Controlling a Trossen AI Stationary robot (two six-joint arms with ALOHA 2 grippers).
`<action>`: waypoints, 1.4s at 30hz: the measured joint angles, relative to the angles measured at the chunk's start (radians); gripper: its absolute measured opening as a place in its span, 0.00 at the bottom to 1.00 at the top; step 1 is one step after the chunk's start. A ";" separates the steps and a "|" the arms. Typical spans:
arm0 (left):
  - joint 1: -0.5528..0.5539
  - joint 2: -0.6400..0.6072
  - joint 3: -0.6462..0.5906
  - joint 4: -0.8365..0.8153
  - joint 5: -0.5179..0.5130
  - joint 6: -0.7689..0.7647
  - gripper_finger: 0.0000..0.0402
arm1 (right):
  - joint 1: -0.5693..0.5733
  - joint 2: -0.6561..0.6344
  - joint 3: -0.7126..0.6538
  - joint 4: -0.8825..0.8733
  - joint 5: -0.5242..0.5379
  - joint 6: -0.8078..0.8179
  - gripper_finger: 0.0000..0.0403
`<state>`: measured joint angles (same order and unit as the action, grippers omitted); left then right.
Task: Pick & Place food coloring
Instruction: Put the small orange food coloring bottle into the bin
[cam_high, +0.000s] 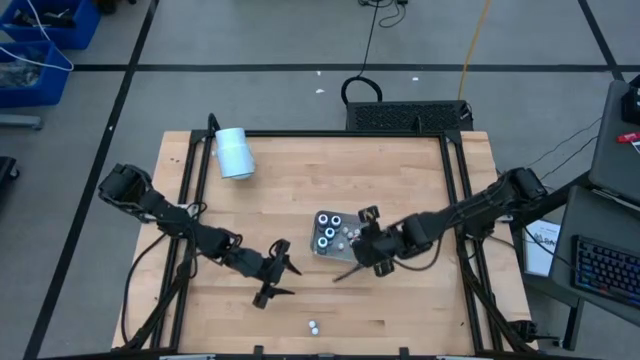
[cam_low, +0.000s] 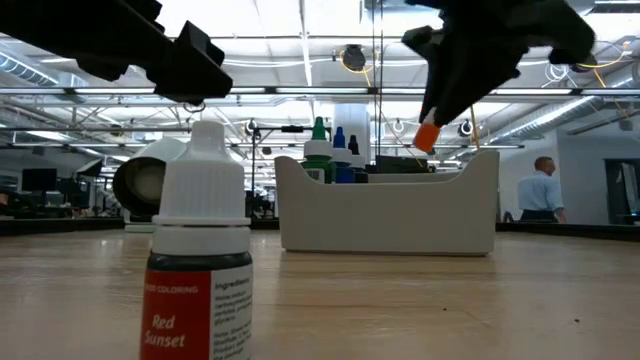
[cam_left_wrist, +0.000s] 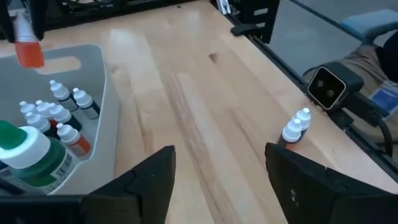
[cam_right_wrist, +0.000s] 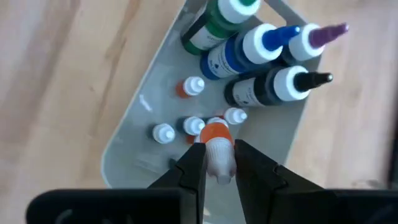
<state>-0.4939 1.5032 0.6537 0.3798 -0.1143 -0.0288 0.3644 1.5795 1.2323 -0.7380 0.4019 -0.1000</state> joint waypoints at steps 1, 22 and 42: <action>0.000 0.000 0.000 -0.001 0.000 0.000 0.61 | -0.018 0.001 0.010 -0.006 -0.030 0.022 0.14; 0.000 0.000 0.000 -0.018 -0.027 -0.011 0.61 | -0.173 0.073 0.087 -0.133 -0.275 0.313 0.14; 0.000 0.000 0.000 -0.042 -0.028 -0.023 0.61 | -0.267 0.143 0.087 -0.116 -0.363 0.403 0.14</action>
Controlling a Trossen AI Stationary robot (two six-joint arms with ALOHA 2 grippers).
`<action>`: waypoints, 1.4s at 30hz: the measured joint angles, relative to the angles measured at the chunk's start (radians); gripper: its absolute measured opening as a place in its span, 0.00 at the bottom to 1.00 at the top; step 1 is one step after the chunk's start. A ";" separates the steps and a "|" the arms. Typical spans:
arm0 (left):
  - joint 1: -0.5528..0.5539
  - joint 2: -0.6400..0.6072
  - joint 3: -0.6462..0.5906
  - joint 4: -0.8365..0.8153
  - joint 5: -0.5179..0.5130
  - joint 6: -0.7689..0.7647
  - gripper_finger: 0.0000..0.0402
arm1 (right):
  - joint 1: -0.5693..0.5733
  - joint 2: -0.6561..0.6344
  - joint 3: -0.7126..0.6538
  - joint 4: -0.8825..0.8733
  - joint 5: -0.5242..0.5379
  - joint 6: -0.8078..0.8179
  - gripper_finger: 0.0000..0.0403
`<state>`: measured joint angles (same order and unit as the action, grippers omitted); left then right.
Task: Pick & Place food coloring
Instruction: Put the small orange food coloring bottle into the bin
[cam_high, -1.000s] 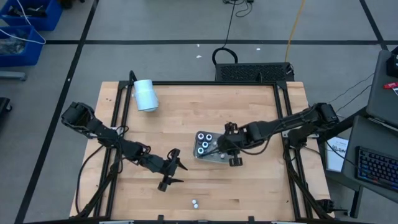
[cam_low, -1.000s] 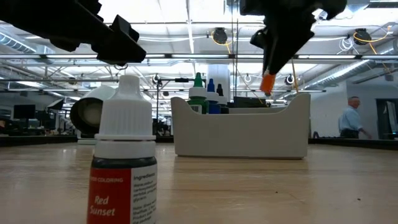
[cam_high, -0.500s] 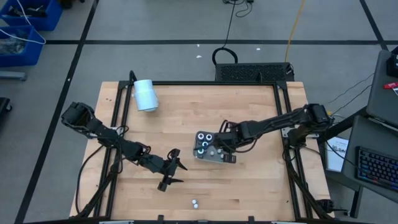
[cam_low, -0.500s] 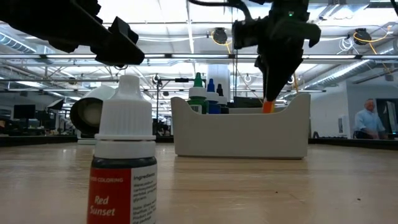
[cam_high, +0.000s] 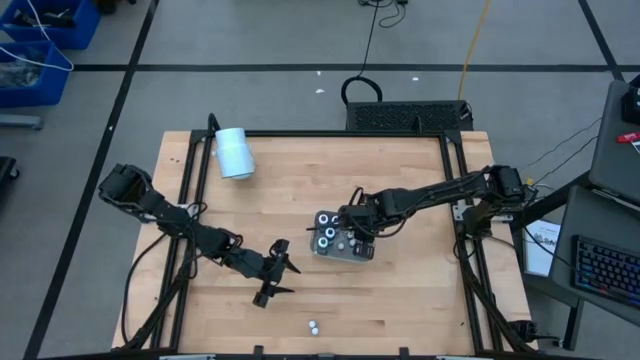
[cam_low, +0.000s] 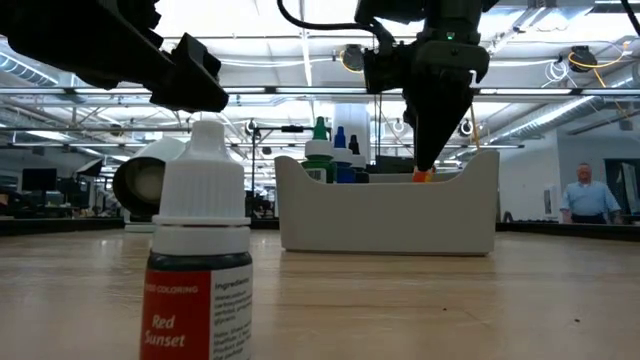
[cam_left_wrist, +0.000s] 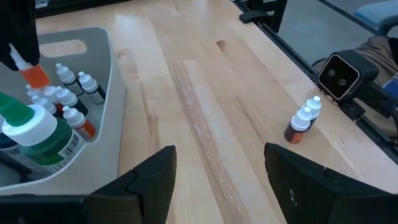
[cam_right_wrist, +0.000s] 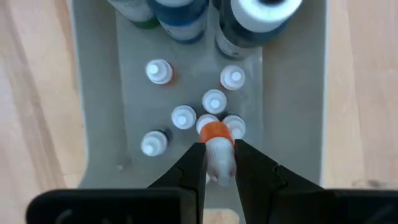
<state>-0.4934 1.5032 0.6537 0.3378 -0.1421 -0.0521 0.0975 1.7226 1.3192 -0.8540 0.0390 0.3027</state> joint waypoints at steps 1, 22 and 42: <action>0.000 0.000 0.000 0.000 0.000 -0.003 0.61 | 0.000 0.007 0.002 0.004 -0.001 0.000 0.14; 0.000 0.000 0.000 -0.005 0.000 -0.006 0.61 | 0.002 0.005 -0.001 -0.111 0.016 -0.008 0.14; 0.000 0.000 0.000 0.006 -0.017 -0.030 0.61 | 0.002 0.004 -0.001 -0.081 0.012 0.027 0.14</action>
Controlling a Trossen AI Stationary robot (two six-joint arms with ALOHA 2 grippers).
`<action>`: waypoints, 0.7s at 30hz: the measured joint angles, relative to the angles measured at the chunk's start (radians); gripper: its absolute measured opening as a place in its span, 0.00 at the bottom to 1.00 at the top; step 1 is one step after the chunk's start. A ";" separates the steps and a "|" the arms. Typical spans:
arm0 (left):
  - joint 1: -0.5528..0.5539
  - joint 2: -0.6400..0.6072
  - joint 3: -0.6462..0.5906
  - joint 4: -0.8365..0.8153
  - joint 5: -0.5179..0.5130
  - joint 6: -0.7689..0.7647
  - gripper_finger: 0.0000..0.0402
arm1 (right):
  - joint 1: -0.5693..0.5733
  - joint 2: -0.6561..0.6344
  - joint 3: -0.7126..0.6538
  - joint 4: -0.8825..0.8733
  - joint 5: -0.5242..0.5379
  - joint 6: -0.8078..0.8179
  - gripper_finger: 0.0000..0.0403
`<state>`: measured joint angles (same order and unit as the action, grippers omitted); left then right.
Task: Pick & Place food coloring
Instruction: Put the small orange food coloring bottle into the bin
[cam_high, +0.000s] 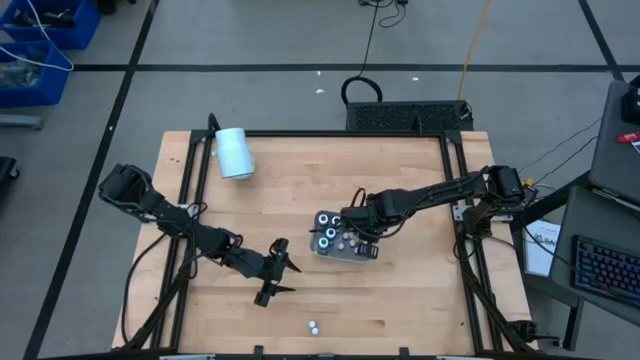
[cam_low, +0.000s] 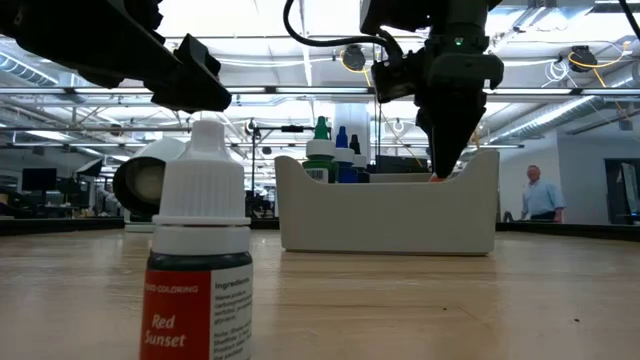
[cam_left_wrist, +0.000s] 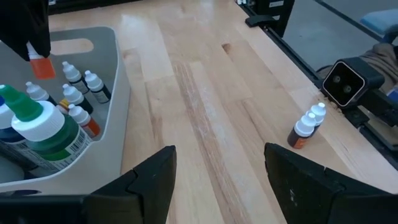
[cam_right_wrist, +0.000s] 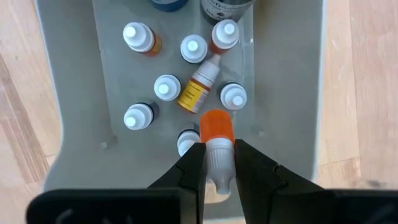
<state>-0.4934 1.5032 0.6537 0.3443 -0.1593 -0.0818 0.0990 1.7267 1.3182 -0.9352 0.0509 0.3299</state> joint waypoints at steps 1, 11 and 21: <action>0.000 0.000 0.000 0.000 -0.001 0.000 0.61 | 0.000 0.000 0.000 0.000 0.000 0.001 0.14; 0.000 0.000 0.000 -0.001 -0.009 0.017 0.61 | 0.000 0.019 0.001 0.018 0.000 -0.005 0.14; 0.000 0.000 0.000 0.001 -0.009 0.016 0.61 | 0.000 0.039 0.001 0.026 0.000 -0.008 0.14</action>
